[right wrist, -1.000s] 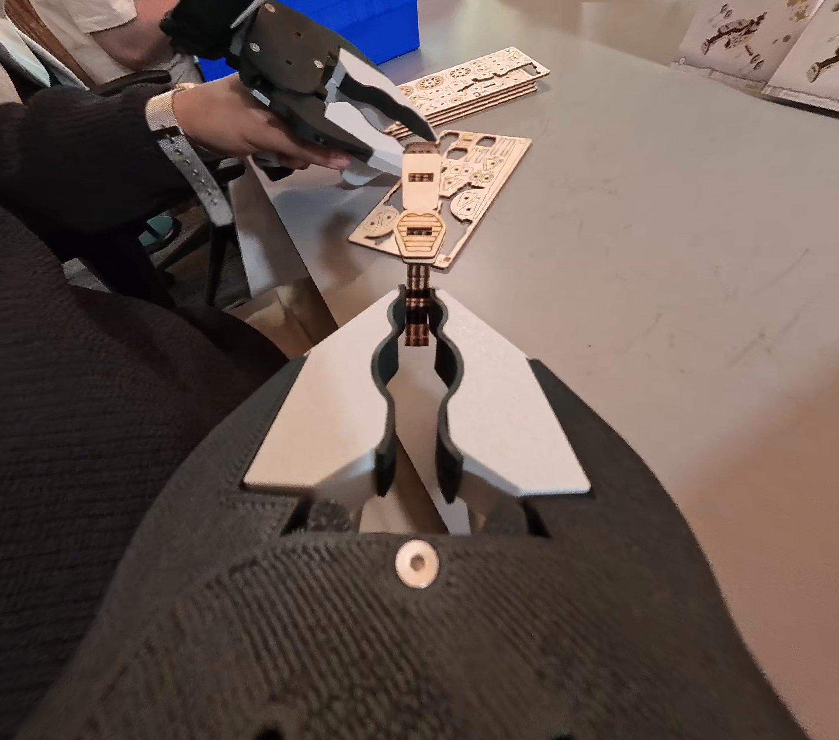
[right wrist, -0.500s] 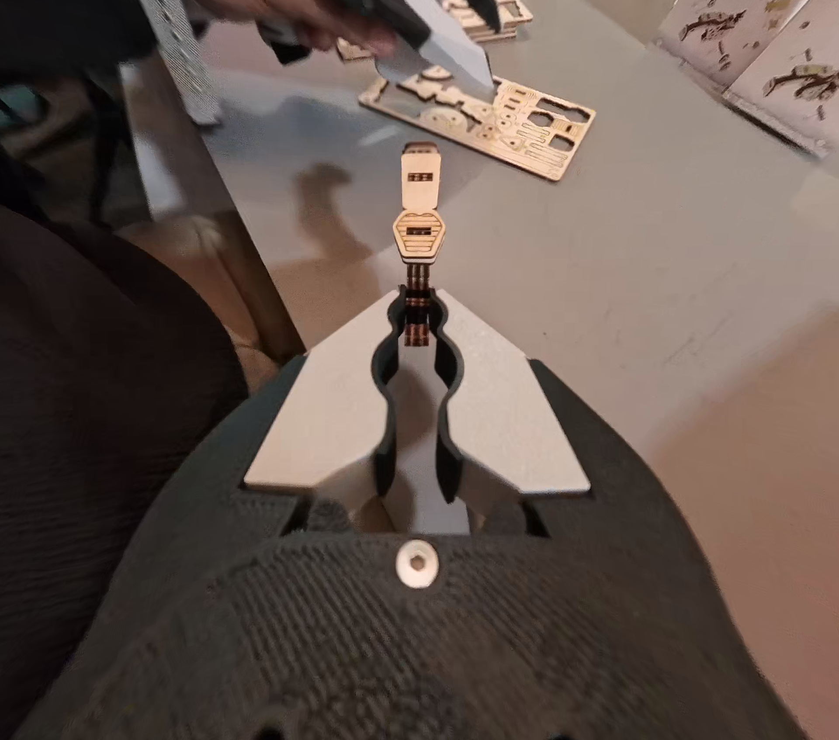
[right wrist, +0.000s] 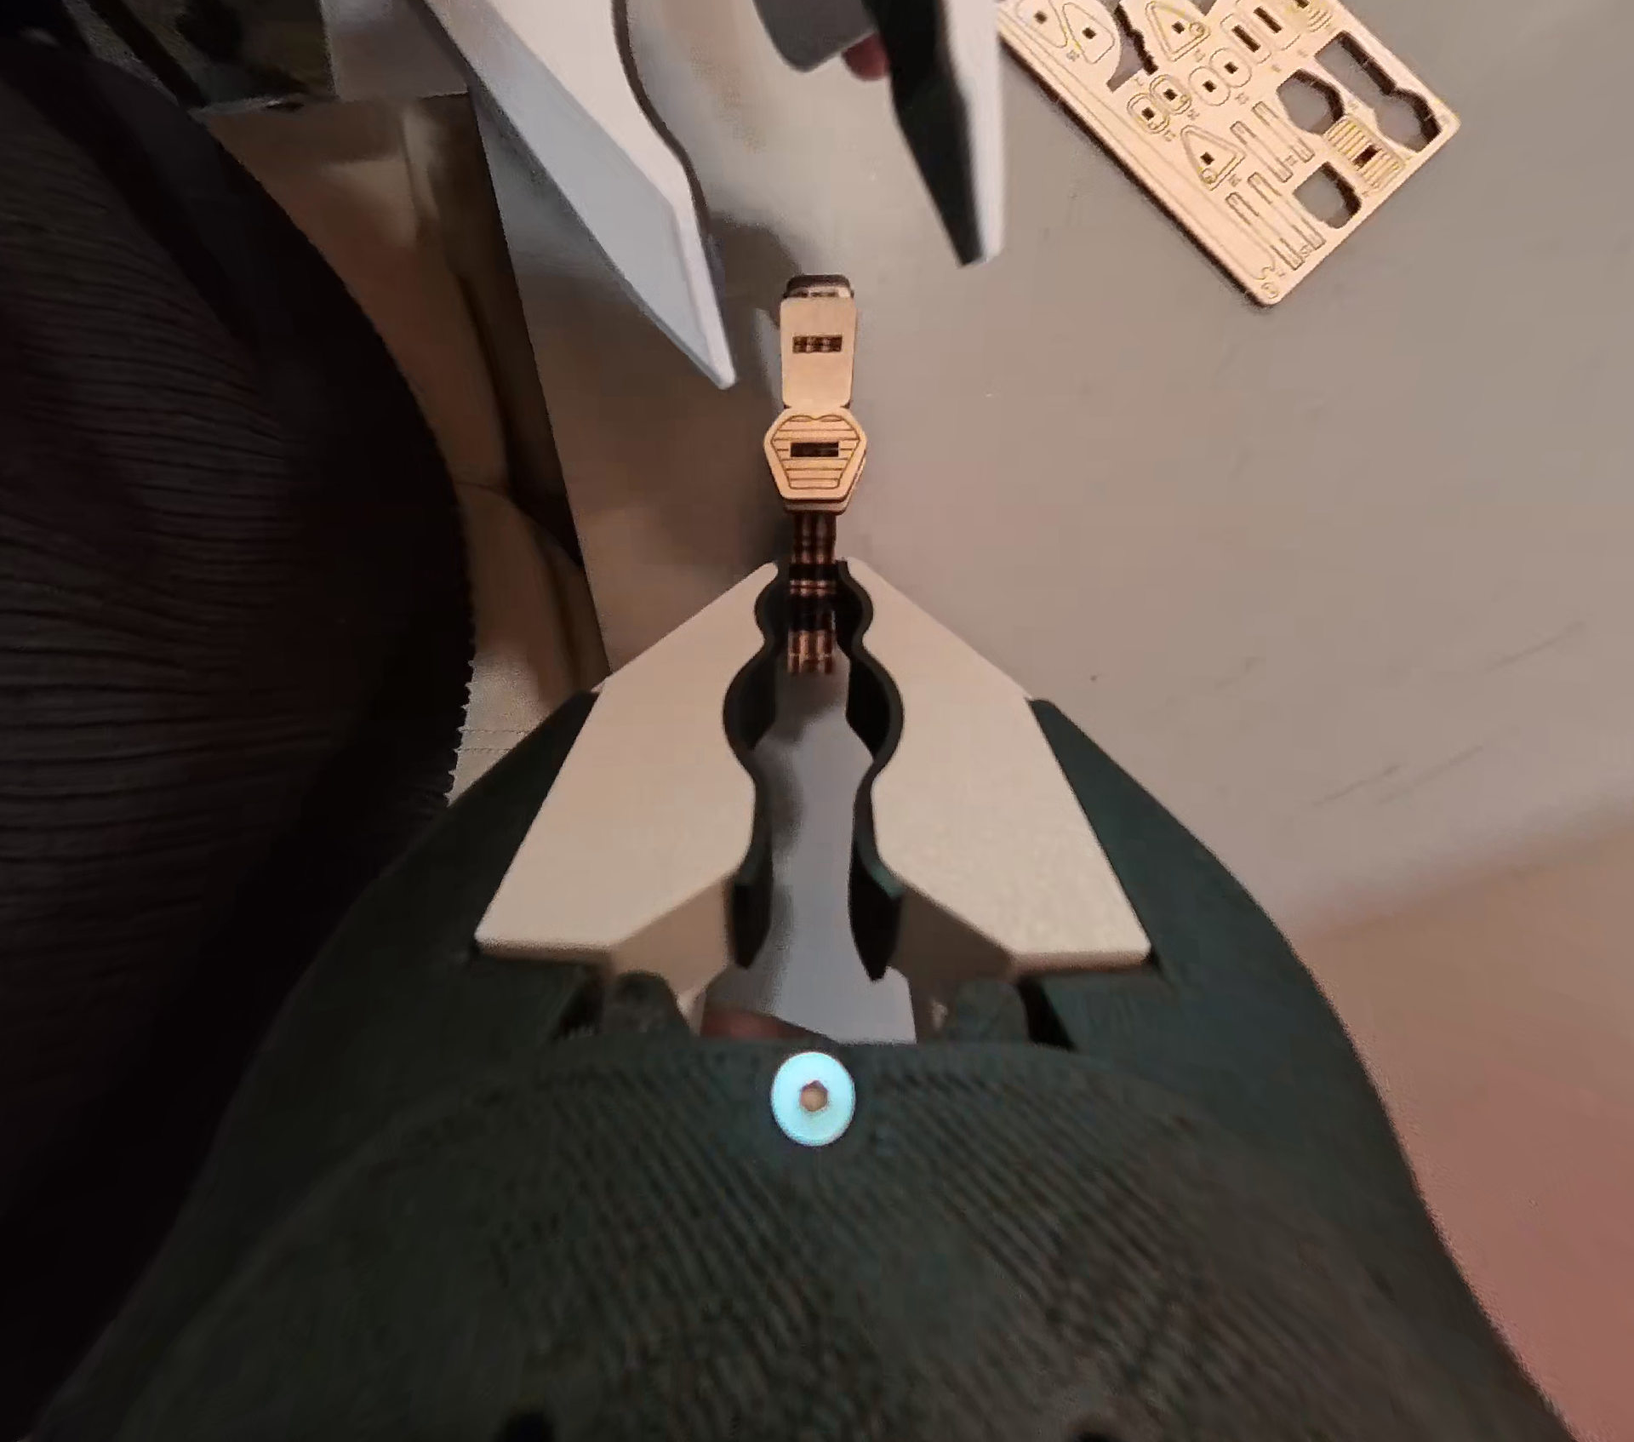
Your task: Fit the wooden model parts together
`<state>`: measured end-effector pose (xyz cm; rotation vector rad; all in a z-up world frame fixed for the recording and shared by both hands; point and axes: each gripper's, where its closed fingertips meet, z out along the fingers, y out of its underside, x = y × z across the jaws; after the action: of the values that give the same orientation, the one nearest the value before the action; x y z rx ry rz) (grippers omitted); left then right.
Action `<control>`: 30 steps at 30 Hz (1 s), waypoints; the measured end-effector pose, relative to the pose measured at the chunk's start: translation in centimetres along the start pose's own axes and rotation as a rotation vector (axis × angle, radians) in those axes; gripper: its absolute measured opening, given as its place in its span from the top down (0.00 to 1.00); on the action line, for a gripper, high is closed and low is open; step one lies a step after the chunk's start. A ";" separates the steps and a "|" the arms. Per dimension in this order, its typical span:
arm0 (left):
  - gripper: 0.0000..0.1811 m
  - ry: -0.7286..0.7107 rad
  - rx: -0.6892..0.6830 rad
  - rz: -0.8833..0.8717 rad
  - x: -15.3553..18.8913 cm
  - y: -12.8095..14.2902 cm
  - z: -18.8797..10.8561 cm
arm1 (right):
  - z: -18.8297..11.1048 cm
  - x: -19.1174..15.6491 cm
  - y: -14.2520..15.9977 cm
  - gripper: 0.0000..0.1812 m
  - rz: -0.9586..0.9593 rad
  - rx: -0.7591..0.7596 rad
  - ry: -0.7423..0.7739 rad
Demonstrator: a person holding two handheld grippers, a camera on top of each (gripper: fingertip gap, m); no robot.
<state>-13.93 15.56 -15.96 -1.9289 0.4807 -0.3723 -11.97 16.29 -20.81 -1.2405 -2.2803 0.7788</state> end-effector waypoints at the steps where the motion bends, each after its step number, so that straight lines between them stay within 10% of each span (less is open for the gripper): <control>1: 0.78 0.001 0.008 0.010 0.2 0.0 0.0 | 0.0 0.0 -0.1 0.96 0.002 0.006 -0.007; 13: 0.61 -0.085 0.221 -0.322 -3.8 -2.7 -1.9 | -2.9 2.3 -3.4 0.96 0.337 0.368 -0.011; 19: 0.68 0.186 0.321 -0.599 -1.7 -4.0 -1.6 | -6.6 2.6 -7.8 0.96 0.614 0.767 -0.194; 30: 0.81 0.399 0.479 -0.698 0.5 -6.4 -3.3 | -6.3 0.6 -10.3 0.96 0.697 0.879 -0.350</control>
<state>-13.96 14.98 -8.75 -1.4947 -0.0607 -1.2205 -14.74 13.95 -9.30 -1.4687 -1.3207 2.0817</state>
